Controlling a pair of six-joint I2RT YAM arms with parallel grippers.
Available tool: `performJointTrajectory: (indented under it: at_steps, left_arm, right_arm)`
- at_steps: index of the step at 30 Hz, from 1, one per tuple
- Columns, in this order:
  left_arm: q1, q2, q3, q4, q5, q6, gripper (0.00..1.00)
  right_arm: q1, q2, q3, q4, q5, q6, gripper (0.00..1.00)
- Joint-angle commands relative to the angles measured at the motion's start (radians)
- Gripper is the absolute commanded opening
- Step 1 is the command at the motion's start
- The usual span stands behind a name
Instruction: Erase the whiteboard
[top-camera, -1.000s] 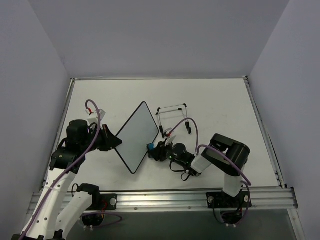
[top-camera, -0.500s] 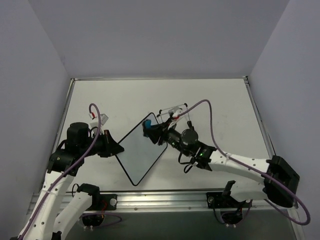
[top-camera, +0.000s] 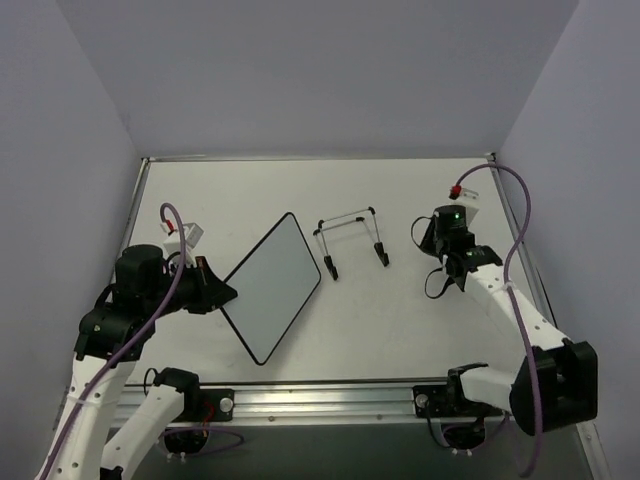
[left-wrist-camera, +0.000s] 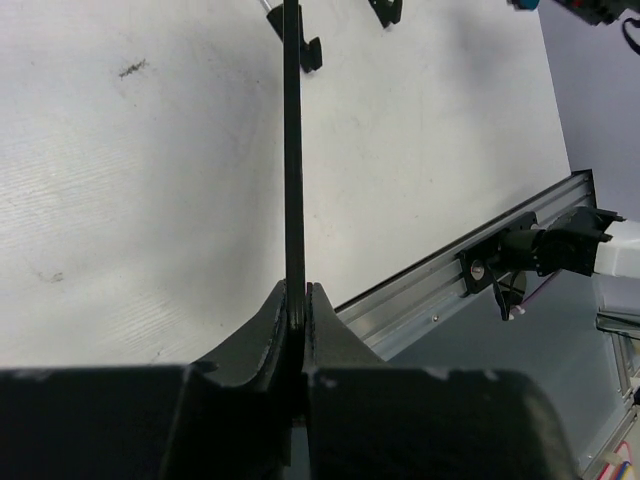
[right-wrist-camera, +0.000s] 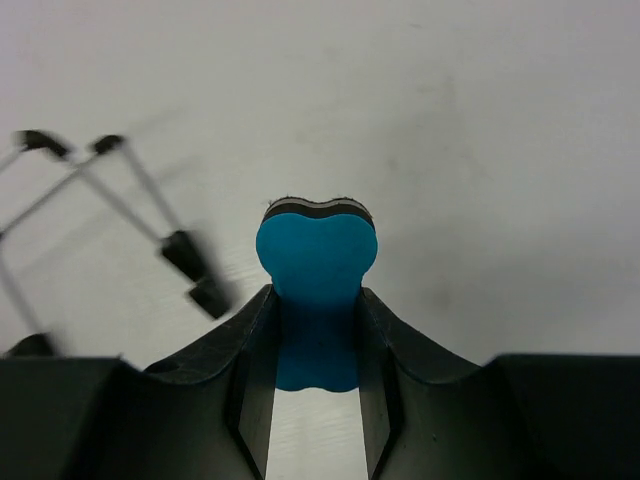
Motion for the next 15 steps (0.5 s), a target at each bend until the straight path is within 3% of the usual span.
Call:
performJointTrajectory:
  at_steps: [1,7,10,14,15]
  left_arm:
    - [0.000,0.000,0.102,0.080,0.010,0.012,0.02]
    - [0.000,0.038,0.182,0.106,0.039,0.021,0.02]
    - [0.000,0.067,0.237,0.118,0.037,0.035,0.02]
    - [0.000,0.108,0.268,0.149,0.056,0.035,0.02]
    - [0.000,0.118,0.270,0.176,0.069,0.026,0.02]
  right_arm:
    - [-0.143,0.134,0.066,-0.199,-0.026,-0.034,0.00]
    - [-0.258,0.421,0.168,-0.161,-0.059,-0.049,0.00]
    - [-0.265,0.486,0.150,-0.112,-0.047,-0.022,0.02]
    - [-0.292,0.509,0.115,-0.064,-0.035,0.000,0.12]
    - [-0.294,0.517,0.116,-0.063,-0.034,-0.003,0.22]
